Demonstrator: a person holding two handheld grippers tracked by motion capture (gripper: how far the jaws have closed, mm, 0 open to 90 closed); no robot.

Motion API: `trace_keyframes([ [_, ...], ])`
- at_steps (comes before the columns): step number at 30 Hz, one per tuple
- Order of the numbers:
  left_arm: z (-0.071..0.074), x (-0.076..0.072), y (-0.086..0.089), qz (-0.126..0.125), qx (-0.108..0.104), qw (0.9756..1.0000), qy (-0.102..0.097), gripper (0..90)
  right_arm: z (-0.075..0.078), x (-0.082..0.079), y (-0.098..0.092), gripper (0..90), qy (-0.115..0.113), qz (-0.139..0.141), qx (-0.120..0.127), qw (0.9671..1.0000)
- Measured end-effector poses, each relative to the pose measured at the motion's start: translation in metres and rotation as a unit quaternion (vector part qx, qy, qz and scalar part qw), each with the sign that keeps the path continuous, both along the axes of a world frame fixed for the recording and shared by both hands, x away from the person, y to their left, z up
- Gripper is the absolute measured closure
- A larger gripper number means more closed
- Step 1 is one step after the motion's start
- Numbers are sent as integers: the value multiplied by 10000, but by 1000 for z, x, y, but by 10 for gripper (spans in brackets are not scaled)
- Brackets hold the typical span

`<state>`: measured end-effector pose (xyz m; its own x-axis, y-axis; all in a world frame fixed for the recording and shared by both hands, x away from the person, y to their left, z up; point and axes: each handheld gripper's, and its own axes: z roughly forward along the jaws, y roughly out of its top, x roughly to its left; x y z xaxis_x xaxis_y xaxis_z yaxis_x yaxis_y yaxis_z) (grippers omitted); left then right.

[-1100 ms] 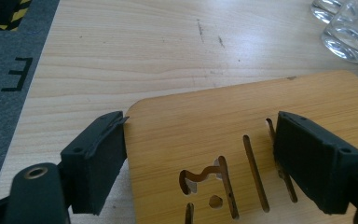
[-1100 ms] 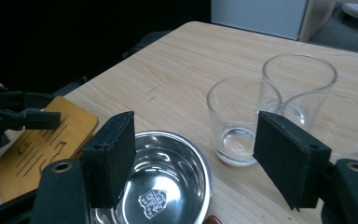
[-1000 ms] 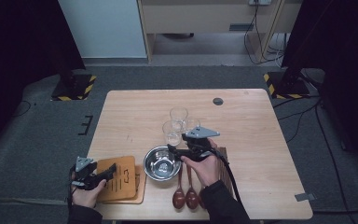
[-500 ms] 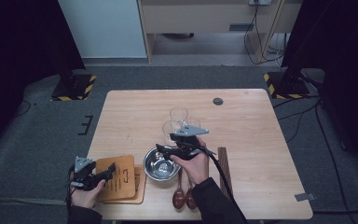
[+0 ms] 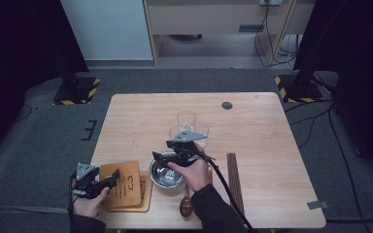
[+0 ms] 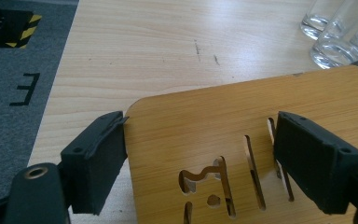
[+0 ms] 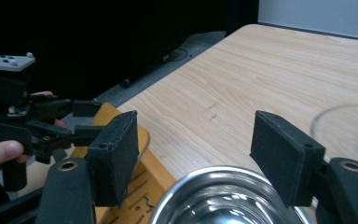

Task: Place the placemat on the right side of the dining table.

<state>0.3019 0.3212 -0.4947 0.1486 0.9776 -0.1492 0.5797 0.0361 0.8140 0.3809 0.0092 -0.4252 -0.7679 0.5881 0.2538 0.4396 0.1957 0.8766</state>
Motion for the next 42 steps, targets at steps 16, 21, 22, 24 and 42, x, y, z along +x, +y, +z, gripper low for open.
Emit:
trace_keyframes([
  [16, 4, -3, -2, -47, -6, 9999, -92, 169, -15, -4, 35, 342, 236, 396, -2, 9989],
  [21, 5, -4, -3, -62, -10, 9999, -124, 169, -24, -7, 43, 360, 349, 514, -30, 9981],
  [22, 5, -4, -3, -62, -1, 9999, -127, 169, -26, -7, 45, 372, 377, 546, -32, 9978],
  [24, 6, -4, -3, -63, -1, 9999, -132, 169, -29, -9, 48, 387, 455, 630, -8, 9970],
  [42, 8, -7, -3, -57, -15, 9998, -199, 169, -59, -22, 69, 511, 1153, 1097, -34, 9872],
])
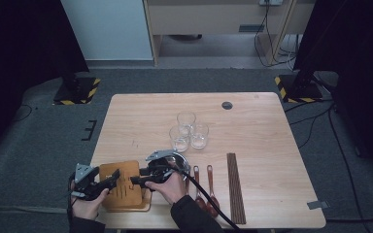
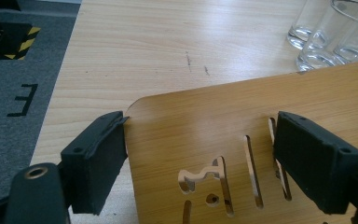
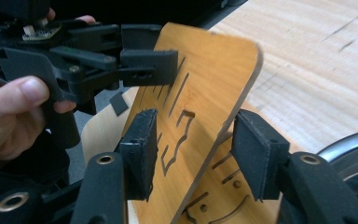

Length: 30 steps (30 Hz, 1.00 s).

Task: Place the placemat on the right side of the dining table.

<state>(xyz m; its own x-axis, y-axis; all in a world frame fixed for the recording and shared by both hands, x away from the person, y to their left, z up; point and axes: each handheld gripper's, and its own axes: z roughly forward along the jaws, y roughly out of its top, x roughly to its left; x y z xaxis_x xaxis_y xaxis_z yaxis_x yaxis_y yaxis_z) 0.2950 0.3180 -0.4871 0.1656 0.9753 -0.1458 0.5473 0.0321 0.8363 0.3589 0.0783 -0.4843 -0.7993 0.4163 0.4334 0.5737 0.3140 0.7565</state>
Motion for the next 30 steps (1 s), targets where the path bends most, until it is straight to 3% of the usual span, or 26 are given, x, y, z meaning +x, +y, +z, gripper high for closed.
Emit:
trace_keyframes([
  [17, 3, -2, 1, -4, -81, 9999, -83, 169, -11, -1, 9, 665, 301, 140, 16, 9994],
  [30, 5, -3, 1, -33, -128, 9998, -147, 169, -15, 2, 9, 735, 645, 106, 298, 9974],
])
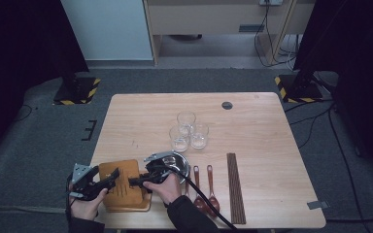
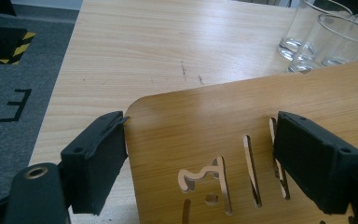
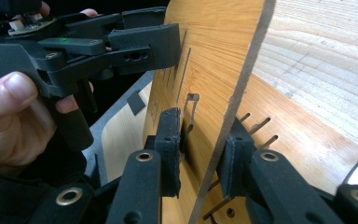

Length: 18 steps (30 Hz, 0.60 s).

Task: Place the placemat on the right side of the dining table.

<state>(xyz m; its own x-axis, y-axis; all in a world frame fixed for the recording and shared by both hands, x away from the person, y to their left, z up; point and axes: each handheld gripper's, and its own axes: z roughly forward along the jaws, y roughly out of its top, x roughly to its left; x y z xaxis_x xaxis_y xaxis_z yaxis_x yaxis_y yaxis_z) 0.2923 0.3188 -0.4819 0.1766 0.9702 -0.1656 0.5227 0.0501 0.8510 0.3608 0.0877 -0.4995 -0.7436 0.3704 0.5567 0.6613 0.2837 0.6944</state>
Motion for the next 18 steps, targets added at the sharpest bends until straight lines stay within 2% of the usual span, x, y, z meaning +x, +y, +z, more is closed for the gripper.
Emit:
trace_keyframes([
  [7, 2, -1, 0, -22, -54, 9999, -84, 172, -2, 2, -4, 788, 219, 5, 238, 9995],
  [11, 4, -3, 1, -36, -102, 9999, -132, 173, -1, 2, -6, 815, 272, 62, 343, 9990],
  [15, 5, -4, 0, -54, -169, 9996, -203, 182, -2, 3, -8, 856, 442, 132, 514, 9976],
  [16, 5, -4, 0, -56, -135, 9997, -220, 193, -2, 3, -8, 868, 545, 189, 593, 9966],
  [18, 6, -4, 0, -73, -112, 9996, -233, 193, -2, 3, -8, 869, 472, 187, 567, 9971],
])
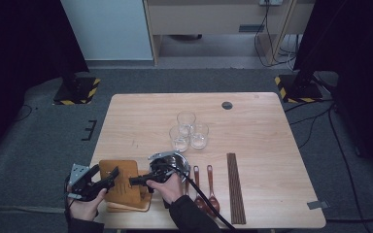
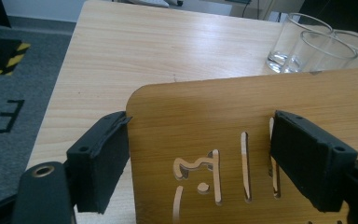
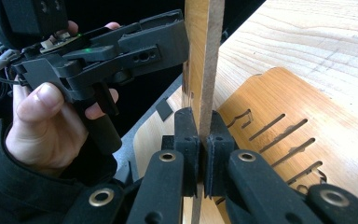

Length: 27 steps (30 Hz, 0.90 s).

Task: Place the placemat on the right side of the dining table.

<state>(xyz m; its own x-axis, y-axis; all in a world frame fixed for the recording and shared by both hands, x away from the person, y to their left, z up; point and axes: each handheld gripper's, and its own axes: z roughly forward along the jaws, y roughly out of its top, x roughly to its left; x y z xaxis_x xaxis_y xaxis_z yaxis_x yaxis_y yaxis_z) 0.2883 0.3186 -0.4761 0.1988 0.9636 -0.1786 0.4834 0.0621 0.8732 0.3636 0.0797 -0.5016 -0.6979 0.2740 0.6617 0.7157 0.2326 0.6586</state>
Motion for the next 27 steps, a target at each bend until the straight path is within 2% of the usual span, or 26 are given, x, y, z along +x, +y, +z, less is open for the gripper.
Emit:
trace_keyframes([
  [8, 1, 0, 2, -31, -90, 9999, -57, 192, 2, -1, 0, 871, -46, -38, 67, 10000],
  [15, 5, -3, 4, -36, -214, 9995, -234, 174, 9, -1, -4, 872, -102, -130, 105, 9998],
  [22, 5, -4, 5, -4, -194, 9994, -273, 164, 23, 4, -15, 871, -328, -379, 180, 9986],
  [27, 3, -3, 7, 23, -186, 9996, -215, 163, 33, 9, -25, 871, -465, -556, 201, 9972],
])
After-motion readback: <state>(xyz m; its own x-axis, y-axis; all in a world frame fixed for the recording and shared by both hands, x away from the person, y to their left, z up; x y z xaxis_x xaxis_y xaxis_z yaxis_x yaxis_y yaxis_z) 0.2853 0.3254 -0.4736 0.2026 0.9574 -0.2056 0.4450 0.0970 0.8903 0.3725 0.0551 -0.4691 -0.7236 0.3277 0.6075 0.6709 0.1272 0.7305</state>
